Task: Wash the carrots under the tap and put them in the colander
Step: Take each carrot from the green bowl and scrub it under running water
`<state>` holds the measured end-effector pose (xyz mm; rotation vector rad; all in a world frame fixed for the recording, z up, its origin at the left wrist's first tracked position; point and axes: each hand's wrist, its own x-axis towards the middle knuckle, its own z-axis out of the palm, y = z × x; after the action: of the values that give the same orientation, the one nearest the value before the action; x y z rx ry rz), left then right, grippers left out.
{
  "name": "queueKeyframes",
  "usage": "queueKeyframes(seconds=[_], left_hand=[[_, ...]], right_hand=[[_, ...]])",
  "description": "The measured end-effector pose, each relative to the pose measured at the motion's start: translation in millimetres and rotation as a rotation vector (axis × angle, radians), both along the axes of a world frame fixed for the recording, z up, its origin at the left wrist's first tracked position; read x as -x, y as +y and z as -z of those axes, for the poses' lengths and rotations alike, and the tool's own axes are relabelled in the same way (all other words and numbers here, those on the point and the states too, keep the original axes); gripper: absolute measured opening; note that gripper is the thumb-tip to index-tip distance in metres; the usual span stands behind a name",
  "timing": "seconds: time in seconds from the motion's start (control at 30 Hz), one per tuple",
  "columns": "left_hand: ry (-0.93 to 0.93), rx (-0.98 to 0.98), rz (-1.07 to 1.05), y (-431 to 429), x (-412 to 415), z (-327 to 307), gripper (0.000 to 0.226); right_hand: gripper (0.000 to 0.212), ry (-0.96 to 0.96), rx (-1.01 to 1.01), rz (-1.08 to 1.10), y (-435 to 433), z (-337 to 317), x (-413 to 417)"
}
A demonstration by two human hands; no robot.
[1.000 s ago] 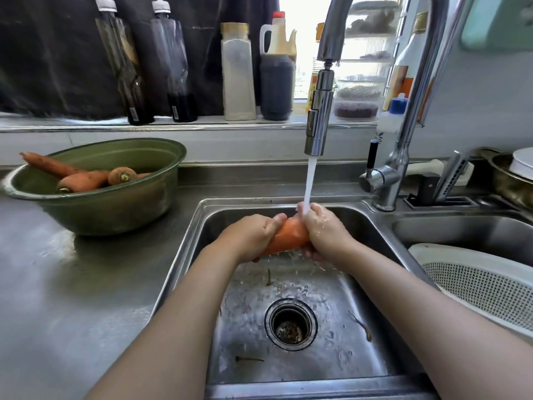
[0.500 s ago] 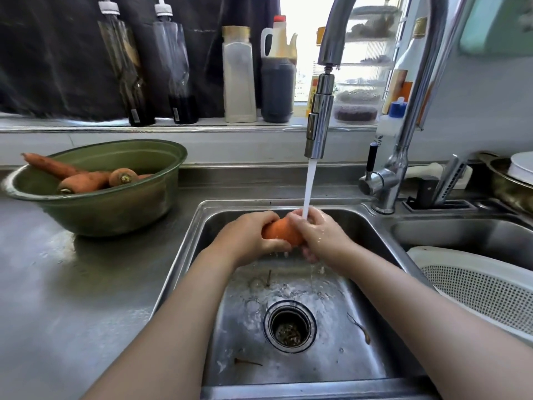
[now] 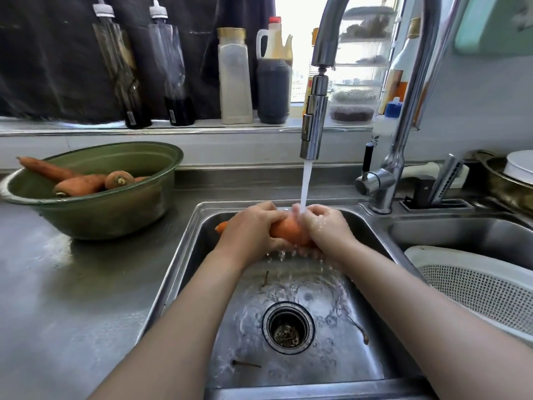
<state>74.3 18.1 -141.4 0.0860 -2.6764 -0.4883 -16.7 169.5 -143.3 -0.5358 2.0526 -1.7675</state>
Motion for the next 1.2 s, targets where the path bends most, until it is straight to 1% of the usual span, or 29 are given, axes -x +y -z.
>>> queueKeyframes(seconds=[0.07, 0.1, 0.17, 0.2, 0.27, 0.3, 0.37, 0.47, 0.5, 0.57, 0.6, 0.67, 0.73, 0.77, 0.8, 0.83, 0.9, 0.97, 1.0, 1.07, 1.13, 1.17, 1.2], left_hand=[[0.015, -0.012, 0.008, 1, -1, -1, 0.053], [0.015, -0.029, 0.008, -1, -1, -1, 0.054], [0.0, -0.05, 0.002, -7, -3, 1, 0.055], [-0.015, -0.07, -0.002, -10, -5, 2, 0.055], [-0.035, -0.111, -0.008, -14, -6, 3, 0.058], [-0.042, -0.12, -0.017, -15, -6, 3, 0.06], [-0.037, -0.112, -0.025, -15, -6, 3, 0.062], [-0.004, -0.096, -0.005, -13, -6, 1, 0.058], [0.002, -0.076, -0.006, -11, -5, 1, 0.057], [0.023, -0.049, -0.01, -7, -4, 0, 0.057], [0.039, -0.045, -0.009, -6, -4, 1, 0.059], [0.042, -0.027, -0.012, -7, -3, 2, 0.06], [0.01, -0.024, -0.015, -10, -3, 3, 0.058], [-0.006, -0.028, -0.017, -11, -3, 3, 0.057], [-0.013, -0.027, -0.018, -10, -3, 2, 0.057], [-0.012, -0.025, -0.017, -8, -2, 2, 0.056], [0.007, -0.025, -0.008, -4, -1, 2, 0.053], [0.03, -0.021, -0.003, 0, -1, 1, 0.05], [0.035, -0.017, -0.006, 0, 0, 1, 0.051], [0.031, -0.005, -0.018, -3, -1, 1, 0.052], [0.005, -0.013, -0.026, -7, -3, 1, 0.056], [-0.006, -0.021, -0.03, -8, -4, 2, 0.057], [-0.009, -0.026, -0.033, -9, -4, 2, 0.057]], right_hand=[[0.028, -0.007, 0.018, 0.069, -5, 2, 2], [0.026, -0.008, 0.003, 0.038, -4, 2, 3], [0.019, -0.052, -0.005, -0.119, 2, 3, 6], [0.02, -0.1, 0.003, -0.222, 6, 3, 6], [0.037, -0.149, 0.025, -0.358, 13, 6, 8], [0.043, -0.13, 0.025, -0.365, 14, 7, 7], [0.042, -0.059, 0.002, -0.288, 11, 6, 3], [0.026, 0.032, -0.006, -0.12, 0, 3, -8], [0.023, 0.036, 0.009, -0.065, -3, 2, -10], [0.025, 0.028, 0.023, 0.004, -6, 1, -8], [0.025, 0.022, -0.001, -0.01, -4, 0, -6], [0.027, -0.052, -0.023, -0.134, 2, -1, 1], [0.033, -0.199, 0.012, -0.297, 12, 1, 7], [0.035, -0.238, 0.035, -0.337, 16, 1, 9], [0.035, -0.233, 0.045, -0.333, 17, 2, 8], [0.031, -0.209, 0.046, -0.29, 15, 2, 6], [0.028, -0.123, 0.028, -0.128, 7, 1, -3], [0.035, -0.07, 0.023, 0.004, -1, 2, -7], [0.036, -0.061, 0.017, 0.025, -2, 2, -8], [0.034, -0.109, -0.007, -0.044, 2, 0, -3], [0.029, -0.226, 0.017, -0.237, 12, -3, 2], [0.03, -0.272, 0.038, -0.321, 16, -2, 5], [0.034, -0.297, 0.055, -0.359, 18, -1, 6]])
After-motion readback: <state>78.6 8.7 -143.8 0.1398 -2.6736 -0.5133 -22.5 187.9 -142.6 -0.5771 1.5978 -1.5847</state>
